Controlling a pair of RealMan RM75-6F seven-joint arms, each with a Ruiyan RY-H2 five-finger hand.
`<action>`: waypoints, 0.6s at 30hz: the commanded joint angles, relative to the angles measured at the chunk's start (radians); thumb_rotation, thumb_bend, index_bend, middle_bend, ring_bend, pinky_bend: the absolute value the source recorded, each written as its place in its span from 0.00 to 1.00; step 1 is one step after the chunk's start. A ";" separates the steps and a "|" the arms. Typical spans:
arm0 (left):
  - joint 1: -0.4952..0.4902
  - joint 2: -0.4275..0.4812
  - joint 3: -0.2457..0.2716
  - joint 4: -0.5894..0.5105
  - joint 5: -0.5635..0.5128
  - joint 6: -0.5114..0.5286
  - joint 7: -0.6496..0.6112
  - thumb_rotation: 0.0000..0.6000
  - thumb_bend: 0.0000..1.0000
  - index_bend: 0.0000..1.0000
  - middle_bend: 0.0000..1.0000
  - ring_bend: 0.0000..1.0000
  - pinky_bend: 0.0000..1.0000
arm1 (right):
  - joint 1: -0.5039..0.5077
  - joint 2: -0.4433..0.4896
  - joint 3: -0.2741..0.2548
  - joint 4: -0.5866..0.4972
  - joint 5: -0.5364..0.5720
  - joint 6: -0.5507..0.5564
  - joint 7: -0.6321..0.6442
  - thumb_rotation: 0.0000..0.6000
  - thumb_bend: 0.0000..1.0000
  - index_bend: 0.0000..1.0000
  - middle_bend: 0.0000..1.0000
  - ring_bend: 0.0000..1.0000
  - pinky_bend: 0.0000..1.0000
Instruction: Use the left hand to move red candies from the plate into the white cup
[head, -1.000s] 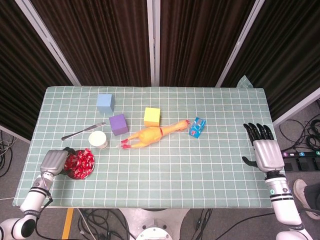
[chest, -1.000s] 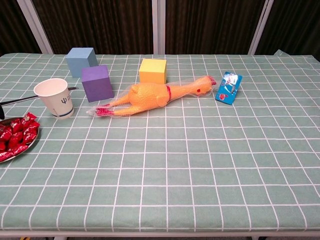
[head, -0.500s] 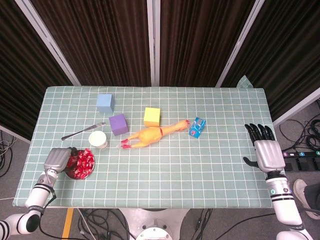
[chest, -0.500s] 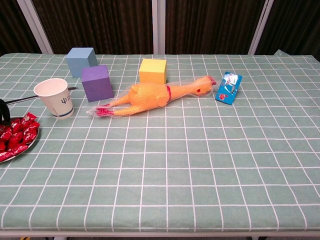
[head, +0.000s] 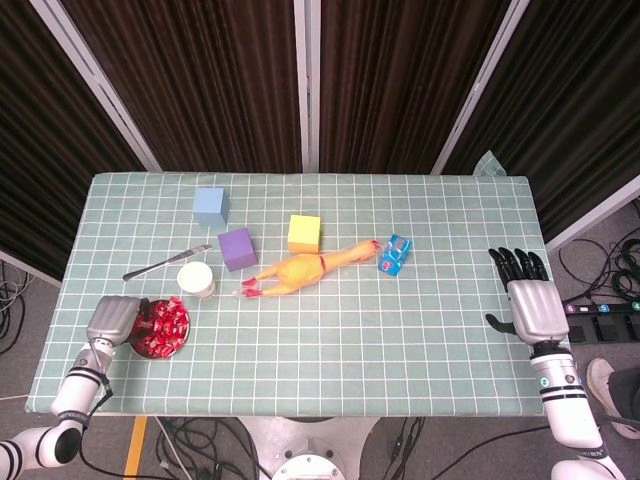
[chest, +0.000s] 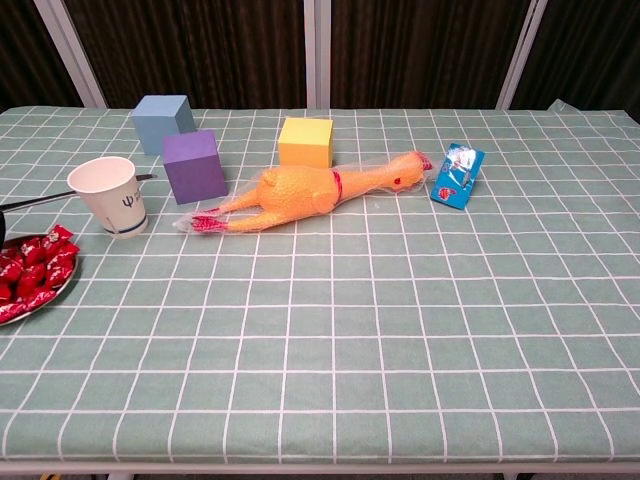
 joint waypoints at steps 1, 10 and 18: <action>0.000 -0.005 -0.001 0.005 0.005 0.006 -0.001 1.00 0.32 0.59 0.66 0.83 0.96 | -0.001 0.000 -0.001 0.000 0.002 0.001 0.000 1.00 0.10 0.00 0.06 0.00 0.00; 0.008 -0.034 -0.005 0.035 0.034 0.036 -0.022 1.00 0.32 0.65 0.76 0.87 0.99 | 0.001 0.000 0.001 0.007 0.008 -0.004 0.005 1.00 0.10 0.00 0.06 0.00 0.00; 0.012 -0.003 -0.011 -0.007 0.041 0.047 -0.031 1.00 0.33 0.68 0.79 0.89 1.00 | 0.005 -0.001 0.002 0.013 0.007 -0.009 0.012 1.00 0.10 0.00 0.06 0.00 0.00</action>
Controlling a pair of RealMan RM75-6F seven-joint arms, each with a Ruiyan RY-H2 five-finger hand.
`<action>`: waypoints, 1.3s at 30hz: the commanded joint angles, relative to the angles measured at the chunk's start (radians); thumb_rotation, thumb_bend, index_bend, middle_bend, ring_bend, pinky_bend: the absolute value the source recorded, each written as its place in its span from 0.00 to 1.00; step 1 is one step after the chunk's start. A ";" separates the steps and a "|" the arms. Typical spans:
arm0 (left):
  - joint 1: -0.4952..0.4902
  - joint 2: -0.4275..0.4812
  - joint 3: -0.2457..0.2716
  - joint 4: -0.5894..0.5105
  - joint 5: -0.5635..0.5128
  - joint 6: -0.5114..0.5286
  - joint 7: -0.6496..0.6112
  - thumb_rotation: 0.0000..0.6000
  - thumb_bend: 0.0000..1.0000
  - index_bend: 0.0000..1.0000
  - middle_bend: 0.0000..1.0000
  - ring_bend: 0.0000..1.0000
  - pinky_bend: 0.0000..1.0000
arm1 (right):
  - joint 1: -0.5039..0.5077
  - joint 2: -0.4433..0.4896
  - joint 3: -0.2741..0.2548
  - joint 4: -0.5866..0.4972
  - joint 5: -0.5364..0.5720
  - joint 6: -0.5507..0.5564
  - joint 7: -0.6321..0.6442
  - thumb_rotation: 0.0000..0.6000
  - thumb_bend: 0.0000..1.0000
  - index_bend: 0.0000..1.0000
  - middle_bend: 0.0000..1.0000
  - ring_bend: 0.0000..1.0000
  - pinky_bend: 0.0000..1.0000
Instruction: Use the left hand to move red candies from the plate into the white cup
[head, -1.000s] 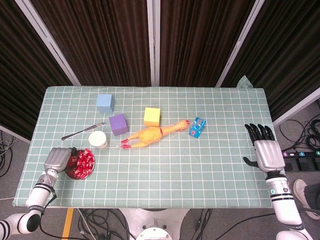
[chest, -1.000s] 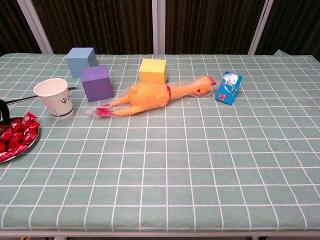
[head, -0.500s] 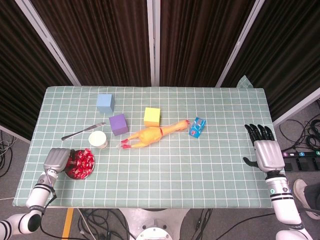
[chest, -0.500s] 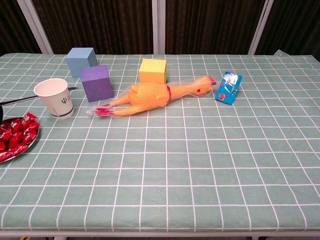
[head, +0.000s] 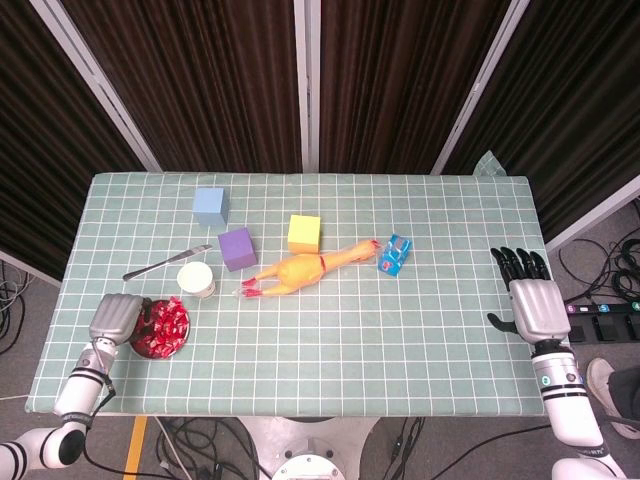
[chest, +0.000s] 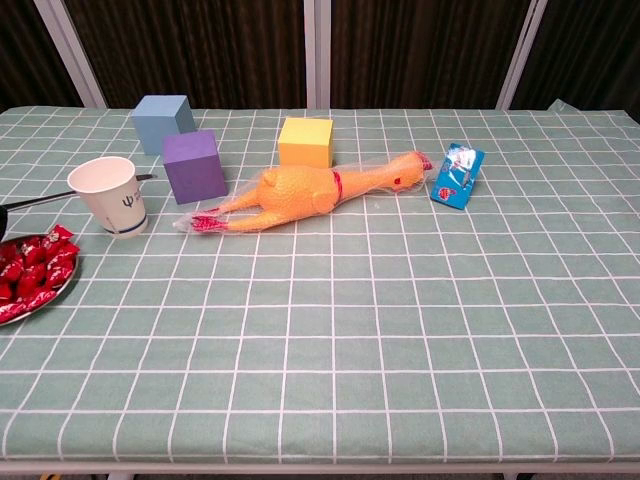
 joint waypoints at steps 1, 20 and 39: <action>0.003 0.026 -0.004 -0.037 0.001 0.007 -0.003 1.00 0.33 0.68 0.79 0.89 1.00 | 0.001 0.001 0.001 0.000 -0.002 0.001 0.001 1.00 0.10 0.00 0.06 0.00 0.00; -0.038 0.279 -0.126 -0.400 -0.059 0.140 0.114 1.00 0.33 0.69 0.80 0.89 0.99 | 0.001 0.024 0.009 -0.046 -0.044 0.030 0.001 1.00 0.10 0.00 0.06 0.00 0.00; -0.167 0.067 -0.142 -0.272 -0.056 0.049 0.118 1.00 0.33 0.69 0.79 0.89 0.99 | -0.019 0.022 -0.003 -0.052 -0.050 0.049 0.005 1.00 0.10 0.00 0.06 0.00 0.00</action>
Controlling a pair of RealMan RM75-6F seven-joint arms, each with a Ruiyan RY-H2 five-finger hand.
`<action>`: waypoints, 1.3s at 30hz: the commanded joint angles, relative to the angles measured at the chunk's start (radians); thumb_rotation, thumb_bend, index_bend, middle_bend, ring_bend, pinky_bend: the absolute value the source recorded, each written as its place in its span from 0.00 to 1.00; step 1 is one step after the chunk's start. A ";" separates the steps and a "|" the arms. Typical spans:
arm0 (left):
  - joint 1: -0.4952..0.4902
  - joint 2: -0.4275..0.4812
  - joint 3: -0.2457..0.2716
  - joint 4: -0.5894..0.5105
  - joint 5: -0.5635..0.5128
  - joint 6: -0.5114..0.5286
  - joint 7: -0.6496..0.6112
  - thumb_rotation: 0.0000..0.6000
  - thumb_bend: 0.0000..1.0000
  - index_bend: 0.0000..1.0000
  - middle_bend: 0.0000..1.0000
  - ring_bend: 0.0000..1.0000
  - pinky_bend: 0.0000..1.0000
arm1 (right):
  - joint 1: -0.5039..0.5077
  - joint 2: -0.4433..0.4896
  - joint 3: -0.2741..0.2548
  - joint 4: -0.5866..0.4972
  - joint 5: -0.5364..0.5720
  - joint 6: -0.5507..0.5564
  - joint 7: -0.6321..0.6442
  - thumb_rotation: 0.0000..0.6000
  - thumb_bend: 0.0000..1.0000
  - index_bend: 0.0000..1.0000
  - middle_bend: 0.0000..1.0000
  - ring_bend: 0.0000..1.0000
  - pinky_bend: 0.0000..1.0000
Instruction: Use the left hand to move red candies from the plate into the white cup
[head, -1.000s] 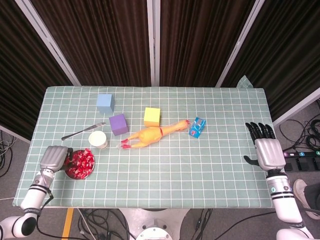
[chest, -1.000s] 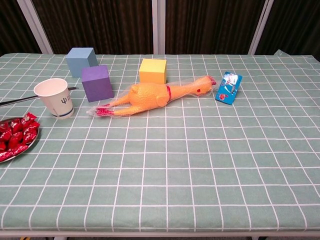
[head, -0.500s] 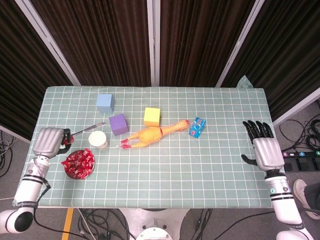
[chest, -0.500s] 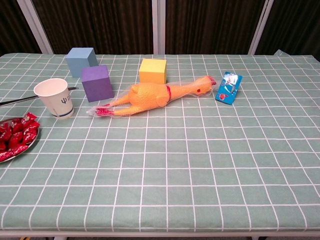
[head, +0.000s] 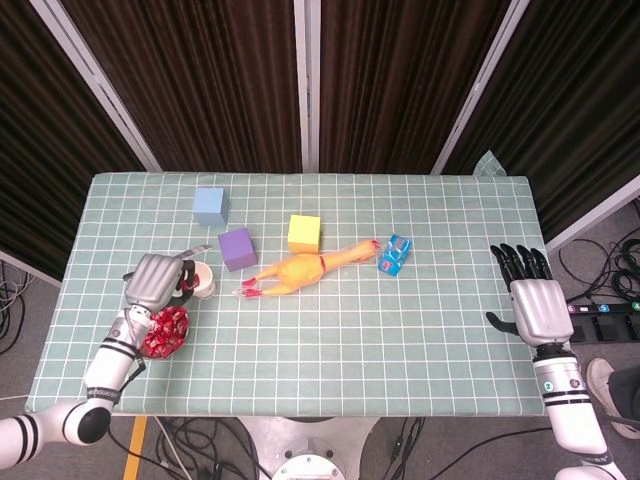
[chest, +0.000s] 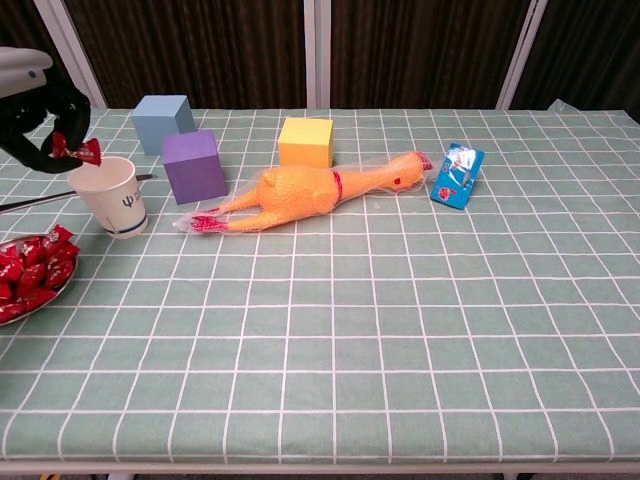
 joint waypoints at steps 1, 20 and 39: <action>-0.021 -0.022 -0.008 0.026 -0.021 -0.020 0.007 1.00 0.33 0.69 0.78 0.89 0.99 | 0.000 -0.003 -0.001 0.004 0.001 -0.003 0.002 1.00 0.10 0.00 0.06 0.00 0.00; -0.053 -0.073 -0.002 0.123 -0.015 -0.044 -0.061 1.00 0.26 0.58 0.69 0.89 0.99 | 0.007 -0.008 0.010 0.018 0.011 -0.013 0.009 1.00 0.10 0.00 0.06 0.00 0.00; 0.176 0.104 0.103 0.028 0.000 0.191 -0.074 1.00 0.24 0.57 0.67 0.88 0.99 | 0.019 -0.017 0.008 0.038 0.012 -0.041 0.022 1.00 0.10 0.00 0.06 0.00 0.00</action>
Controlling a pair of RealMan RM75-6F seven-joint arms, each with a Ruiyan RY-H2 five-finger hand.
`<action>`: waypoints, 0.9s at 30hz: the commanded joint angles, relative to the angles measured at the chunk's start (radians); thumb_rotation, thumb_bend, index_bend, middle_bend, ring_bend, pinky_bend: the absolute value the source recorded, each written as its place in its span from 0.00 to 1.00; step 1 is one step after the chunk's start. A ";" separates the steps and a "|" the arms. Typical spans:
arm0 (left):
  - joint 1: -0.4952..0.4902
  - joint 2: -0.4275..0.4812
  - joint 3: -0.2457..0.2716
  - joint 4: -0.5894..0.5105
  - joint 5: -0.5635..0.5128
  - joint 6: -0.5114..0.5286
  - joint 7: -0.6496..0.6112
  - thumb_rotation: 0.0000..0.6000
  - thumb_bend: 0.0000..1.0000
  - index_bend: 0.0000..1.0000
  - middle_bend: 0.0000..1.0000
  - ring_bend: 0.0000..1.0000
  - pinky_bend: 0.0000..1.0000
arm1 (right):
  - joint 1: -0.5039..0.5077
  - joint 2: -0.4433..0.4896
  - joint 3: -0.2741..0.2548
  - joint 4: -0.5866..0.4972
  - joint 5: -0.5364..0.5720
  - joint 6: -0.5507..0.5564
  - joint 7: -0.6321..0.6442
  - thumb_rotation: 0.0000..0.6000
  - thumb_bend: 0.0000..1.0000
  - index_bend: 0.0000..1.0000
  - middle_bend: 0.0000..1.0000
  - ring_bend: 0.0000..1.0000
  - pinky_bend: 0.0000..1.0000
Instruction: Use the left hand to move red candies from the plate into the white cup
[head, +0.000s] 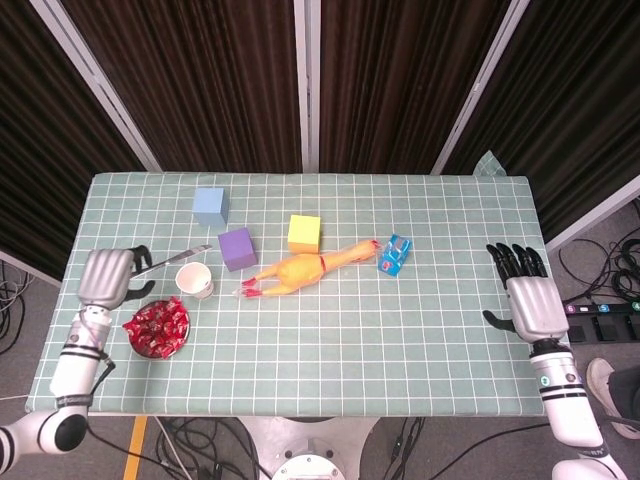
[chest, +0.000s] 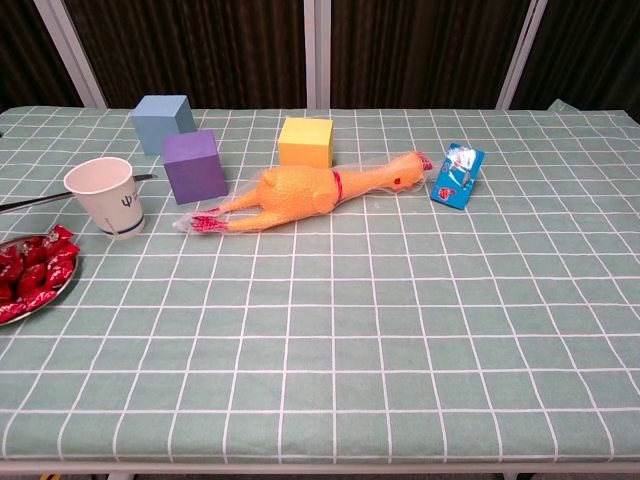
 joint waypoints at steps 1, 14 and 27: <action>0.077 0.034 0.079 0.005 -0.016 0.020 0.005 1.00 0.24 0.57 0.67 0.88 0.99 | 0.003 -0.001 -0.001 0.002 -0.002 -0.005 0.002 1.00 0.10 0.00 0.06 0.00 0.00; 0.120 -0.002 0.127 0.049 -0.028 -0.050 0.025 1.00 0.20 0.53 0.64 0.87 0.98 | 0.005 0.002 -0.004 -0.007 -0.003 -0.010 0.002 1.00 0.10 0.00 0.06 0.00 0.00; 0.068 -0.064 0.089 0.119 -0.101 -0.176 0.027 1.00 0.16 0.49 0.57 0.85 0.97 | 0.006 0.007 -0.007 -0.007 0.007 -0.016 0.003 1.00 0.10 0.00 0.06 0.00 0.00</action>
